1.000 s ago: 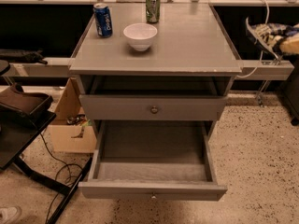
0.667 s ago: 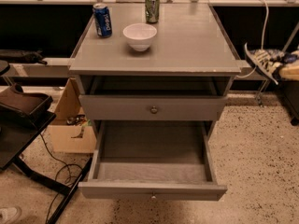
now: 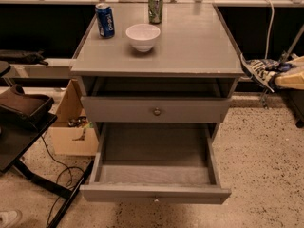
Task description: Place blue chip bag into middle drawer
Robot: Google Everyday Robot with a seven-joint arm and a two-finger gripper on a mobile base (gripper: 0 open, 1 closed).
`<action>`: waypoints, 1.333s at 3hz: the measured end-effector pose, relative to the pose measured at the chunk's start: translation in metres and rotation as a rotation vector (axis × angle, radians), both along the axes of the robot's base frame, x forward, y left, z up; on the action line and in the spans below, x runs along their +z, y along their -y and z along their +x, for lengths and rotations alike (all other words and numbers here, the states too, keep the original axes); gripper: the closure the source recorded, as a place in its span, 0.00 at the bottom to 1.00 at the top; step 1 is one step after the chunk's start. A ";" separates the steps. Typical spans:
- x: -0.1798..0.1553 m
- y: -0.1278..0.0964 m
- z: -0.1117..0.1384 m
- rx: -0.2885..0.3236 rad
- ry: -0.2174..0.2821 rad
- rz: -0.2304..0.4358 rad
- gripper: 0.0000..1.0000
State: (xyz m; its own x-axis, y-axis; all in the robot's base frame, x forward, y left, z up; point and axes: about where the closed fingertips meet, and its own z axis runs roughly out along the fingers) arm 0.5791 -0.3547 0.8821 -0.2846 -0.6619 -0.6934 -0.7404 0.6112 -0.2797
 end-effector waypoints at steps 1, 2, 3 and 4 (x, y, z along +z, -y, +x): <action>-0.034 -0.021 0.004 0.038 -0.028 0.003 1.00; -0.142 -0.061 -0.010 0.081 -0.150 0.052 1.00; -0.230 -0.093 -0.028 0.112 -0.247 0.073 1.00; -0.310 -0.132 -0.032 0.160 -0.312 0.123 1.00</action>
Offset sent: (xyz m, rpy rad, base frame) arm -0.0362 0.1014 -0.2573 0.1116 0.3194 0.1202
